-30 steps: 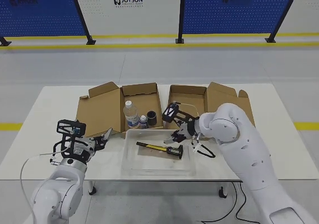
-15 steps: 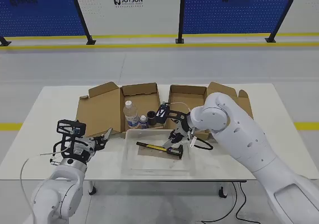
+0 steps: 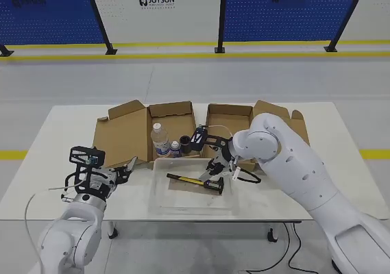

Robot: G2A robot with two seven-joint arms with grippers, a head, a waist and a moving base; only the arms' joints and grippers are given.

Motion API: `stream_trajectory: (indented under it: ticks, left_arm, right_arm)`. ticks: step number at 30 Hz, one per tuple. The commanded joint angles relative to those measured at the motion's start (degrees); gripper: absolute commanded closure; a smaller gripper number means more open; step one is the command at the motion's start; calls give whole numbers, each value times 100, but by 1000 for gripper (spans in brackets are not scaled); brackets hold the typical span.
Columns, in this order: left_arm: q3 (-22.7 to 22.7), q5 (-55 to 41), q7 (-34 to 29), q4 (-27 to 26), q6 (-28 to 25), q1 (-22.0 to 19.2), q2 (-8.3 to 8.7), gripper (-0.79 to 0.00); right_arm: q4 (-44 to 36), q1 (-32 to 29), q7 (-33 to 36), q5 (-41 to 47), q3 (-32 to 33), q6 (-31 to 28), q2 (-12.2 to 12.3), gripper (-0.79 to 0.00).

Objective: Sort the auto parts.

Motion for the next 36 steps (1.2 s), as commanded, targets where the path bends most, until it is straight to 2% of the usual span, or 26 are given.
stream_trajectory:
  ticks: [1,5,15,16,17,19,20,21,22,23,28,30,33,36]
  left_arm:
    - [0,0,0,0,0,0,0,-785]
    - [0,0,0,0,0,0,0,-785]
    - [0,0,0,0,0,0,0,-785]
    - [0,0,0,0,0,0,0,-785]
    - [0,0,0,0,0,0,0,-785]
    - [0,0,0,0,0,0,0,-785]
    - [0,0,0,0,0,0,0,-785]
    - [0,0,0,0,0,0,0,-785]
    - [0,0,0,0,0,0,0,-785]
    - [0,0,0,0,0,0,0,-785]
    - [0,0,0,0,0,0,0,-785]
    - [0,0,0,0,0,0,0,-785]
    - [0,0,0,0,0,0,0,-785]
    - [0,0,0,0,0,0,0,-785]
  right_arm:
    - [-37,-64,-132,-81,-31,-46,4,-785]
    - [-271,-102,-160,-188,-116,-159,13,-785]
    - [-772,-148,272,-648,-597,273,69,-785]
    - [-724,-164,241,-619,-636,242,78,-767]
    - [-644,-168,198,-593,-692,199,89,-600]
    - [-498,-114,156,-624,-819,156,107,-539]
    - [-447,-87,105,-585,-875,106,112,-456]
    - [-389,-58,58,-552,-935,58,119,-431]
    - [-333,-21,34,-558,-1014,35,125,-443]
    - [-283,20,26,-575,-1088,27,128,-403]
    - [-58,142,-107,-614,-1367,-106,119,-425]
    - [26,184,-128,-703,-1456,-127,102,-505]
    - [171,214,-209,-829,-1540,-159,61,-446]
    - [313,218,-327,-979,-1657,-206,2,-474]
